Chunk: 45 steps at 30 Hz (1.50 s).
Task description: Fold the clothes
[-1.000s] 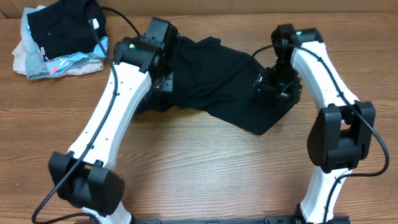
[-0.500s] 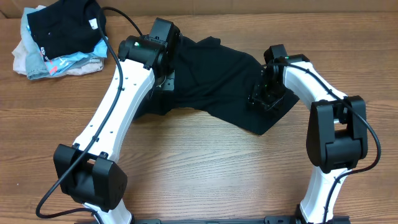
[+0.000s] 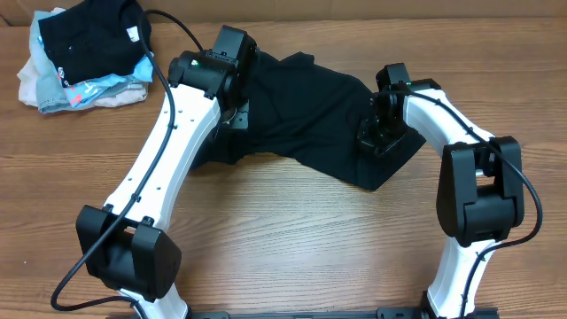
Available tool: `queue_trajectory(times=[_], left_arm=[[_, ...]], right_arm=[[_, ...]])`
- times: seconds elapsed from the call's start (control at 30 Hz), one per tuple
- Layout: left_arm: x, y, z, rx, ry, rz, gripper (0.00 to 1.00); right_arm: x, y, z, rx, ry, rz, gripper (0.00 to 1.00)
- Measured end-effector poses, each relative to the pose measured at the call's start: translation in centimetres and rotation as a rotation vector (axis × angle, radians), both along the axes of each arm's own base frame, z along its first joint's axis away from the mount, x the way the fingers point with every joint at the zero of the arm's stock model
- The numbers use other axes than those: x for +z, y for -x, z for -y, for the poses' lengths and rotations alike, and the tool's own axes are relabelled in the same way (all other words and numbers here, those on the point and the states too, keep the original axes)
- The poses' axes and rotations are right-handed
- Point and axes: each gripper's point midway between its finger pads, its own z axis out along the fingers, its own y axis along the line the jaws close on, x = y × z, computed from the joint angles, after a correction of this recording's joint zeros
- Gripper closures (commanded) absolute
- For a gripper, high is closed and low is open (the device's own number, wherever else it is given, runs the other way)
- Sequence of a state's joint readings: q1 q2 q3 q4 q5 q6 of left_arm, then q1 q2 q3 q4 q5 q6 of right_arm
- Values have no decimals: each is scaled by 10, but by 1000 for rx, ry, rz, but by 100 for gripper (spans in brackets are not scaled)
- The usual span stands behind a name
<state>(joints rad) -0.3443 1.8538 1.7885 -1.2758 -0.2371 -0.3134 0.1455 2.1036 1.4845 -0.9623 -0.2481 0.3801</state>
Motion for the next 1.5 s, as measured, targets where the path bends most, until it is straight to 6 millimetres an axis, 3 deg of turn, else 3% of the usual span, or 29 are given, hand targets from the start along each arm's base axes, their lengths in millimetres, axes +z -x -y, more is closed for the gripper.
queue_trajectory(times=[0.2, 0.33, 0.43, 0.63, 0.73, 0.93, 1.1, 1.5], left_arm=[[1, -2, -1, 3, -6, 8, 96], [5, 2, -3, 6, -15, -1, 96], [20, 2, -5, 8, -11, 36, 96], [80, 15, -12, 14, 32, 191, 96], [108, 26, -16, 16, 58, 264, 96], [144, 47, -24, 35, 98, 361, 96], [188, 67, -33, 46, 145, 507, 96], [346, 146, -70, 66, 290, 1042, 96]], right_arm=[[12, 18, 14, -20, 62, -99, 96], [53, 13, 28, -46, 87, -130, 96], [88, 8, 39, -74, 92, -127, 96], [145, 11, 55, -110, 103, -30, 96], [182, 23, 59, -128, 119, 54, 96], [271, 57, 71, -180, 145, 313, 96], [327, 83, 76, -210, 131, 519, 96], [437, 122, 80, -252, 73, 928, 96]])
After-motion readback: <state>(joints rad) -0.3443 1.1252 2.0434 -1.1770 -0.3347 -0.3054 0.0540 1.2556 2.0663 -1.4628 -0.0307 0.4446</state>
